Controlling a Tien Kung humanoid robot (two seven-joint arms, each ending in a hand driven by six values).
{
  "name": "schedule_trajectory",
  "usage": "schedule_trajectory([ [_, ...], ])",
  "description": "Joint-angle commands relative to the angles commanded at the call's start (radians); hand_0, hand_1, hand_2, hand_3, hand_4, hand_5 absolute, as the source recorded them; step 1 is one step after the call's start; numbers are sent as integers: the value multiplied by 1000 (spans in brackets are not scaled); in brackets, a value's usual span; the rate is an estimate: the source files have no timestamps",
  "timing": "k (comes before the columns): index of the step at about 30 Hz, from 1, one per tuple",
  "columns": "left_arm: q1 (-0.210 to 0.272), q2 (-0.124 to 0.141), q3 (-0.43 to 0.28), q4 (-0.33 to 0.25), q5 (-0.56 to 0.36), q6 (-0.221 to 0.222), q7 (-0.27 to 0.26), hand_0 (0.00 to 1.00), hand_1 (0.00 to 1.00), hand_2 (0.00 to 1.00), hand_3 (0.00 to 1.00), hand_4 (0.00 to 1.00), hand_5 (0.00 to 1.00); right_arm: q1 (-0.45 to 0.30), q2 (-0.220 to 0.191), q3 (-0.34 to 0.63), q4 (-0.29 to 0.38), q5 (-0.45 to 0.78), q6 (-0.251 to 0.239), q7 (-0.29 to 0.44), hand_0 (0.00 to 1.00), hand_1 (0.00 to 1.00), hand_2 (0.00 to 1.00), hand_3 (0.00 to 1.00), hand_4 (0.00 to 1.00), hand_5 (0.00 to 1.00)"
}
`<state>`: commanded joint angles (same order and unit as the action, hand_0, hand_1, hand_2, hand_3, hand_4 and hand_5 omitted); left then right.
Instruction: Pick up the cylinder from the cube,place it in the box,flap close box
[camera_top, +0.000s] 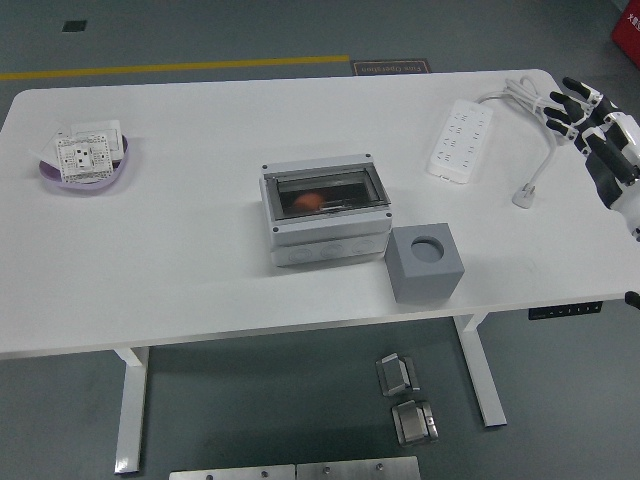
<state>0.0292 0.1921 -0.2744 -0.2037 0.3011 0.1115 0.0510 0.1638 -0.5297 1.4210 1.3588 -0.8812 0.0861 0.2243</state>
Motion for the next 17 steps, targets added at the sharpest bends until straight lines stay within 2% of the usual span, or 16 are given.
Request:
schedule_trajectory([
  [5, 1, -2, 27, 4, -26, -1, -1, 689, 653, 544, 604, 634, 285, 5, -2, -1, -7, 14, -2, 7, 874, 821, 848, 908, 822, 559],
  [8, -5, -4, 54, 7, -44, -2, 0, 689, 653, 545, 605, 636, 284, 17, -3, -15, -18, 44, 12, 21, 872, 821, 847, 903, 805, 550],
  [13, -4, 4, 56, 9, -39, -1, -1, 689, 653, 545, 605, 636, 284, 25, -7, -27, -25, 64, 24, 37, 872, 821, 847, 903, 805, 550],
  [14, -2, 5, 56, 10, -39, -1, -1, 689, 654, 545, 606, 637, 284, 25, -7, -26, -25, 65, 24, 38, 868, 816, 836, 860, 925, 863],
  [17, 3, 3, 58, 11, -44, -1, -1, 689, 654, 545, 606, 637, 284, 23, -6, -25, -21, 59, 22, 35, 868, 816, 836, 860, 925, 863],
])
